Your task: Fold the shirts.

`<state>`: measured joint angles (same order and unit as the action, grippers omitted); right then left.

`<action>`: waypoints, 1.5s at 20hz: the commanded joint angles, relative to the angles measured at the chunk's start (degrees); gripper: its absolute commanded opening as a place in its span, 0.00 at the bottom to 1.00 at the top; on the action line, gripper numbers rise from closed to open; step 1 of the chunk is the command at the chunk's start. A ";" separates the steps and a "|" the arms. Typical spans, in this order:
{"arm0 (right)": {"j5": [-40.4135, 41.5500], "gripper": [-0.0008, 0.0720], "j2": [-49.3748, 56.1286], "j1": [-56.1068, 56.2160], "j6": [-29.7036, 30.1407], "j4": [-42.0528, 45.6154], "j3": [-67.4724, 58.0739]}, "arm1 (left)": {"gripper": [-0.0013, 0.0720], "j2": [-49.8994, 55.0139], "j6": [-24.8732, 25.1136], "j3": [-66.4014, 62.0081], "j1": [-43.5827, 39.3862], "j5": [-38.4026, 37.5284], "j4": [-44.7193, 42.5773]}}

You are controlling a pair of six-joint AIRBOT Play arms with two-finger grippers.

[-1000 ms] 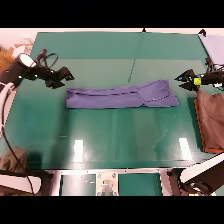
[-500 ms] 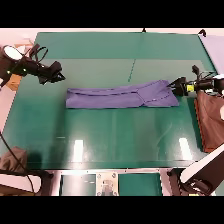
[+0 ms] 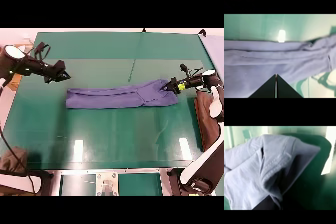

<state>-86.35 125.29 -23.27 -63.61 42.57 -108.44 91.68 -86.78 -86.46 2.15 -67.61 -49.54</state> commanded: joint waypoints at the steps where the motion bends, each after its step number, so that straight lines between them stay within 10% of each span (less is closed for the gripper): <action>1: -2.19 0.03 -0.98 0.68 -1.11 -0.96 -1.88 | 0.05 0.33 2.67 0.02 -5.14 2.86 0.28; 12: -13.66 0.03 -22.18 3.80 -5.25 -0.59 -2.29 | 0.05 19.15 3.30 -2.60 -34.36 29.27 11.28; 20: -15.76 0.03 -30.47 8.96 -9.75 -0.61 -2.32 | 0.05 27.98 2.91 -13.22 -40.19 35.15 15.76; 25: -15.76 0.03 -30.64 9.94 -9.99 -0.61 -2.32 | 0.05 27.89 2.91 -14.40 -38.77 28.24 15.72; 30: -15.65 0.03 -30.67 13.22 -12.87 -1.66 -2.27 | 0.05 26.95 -0.37 -27.63 -27.21 -6.73 2.78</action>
<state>-102.04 94.72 -12.14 -75.00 41.56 -110.69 119.20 -84.20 -107.59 -30.48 -53.69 -37.60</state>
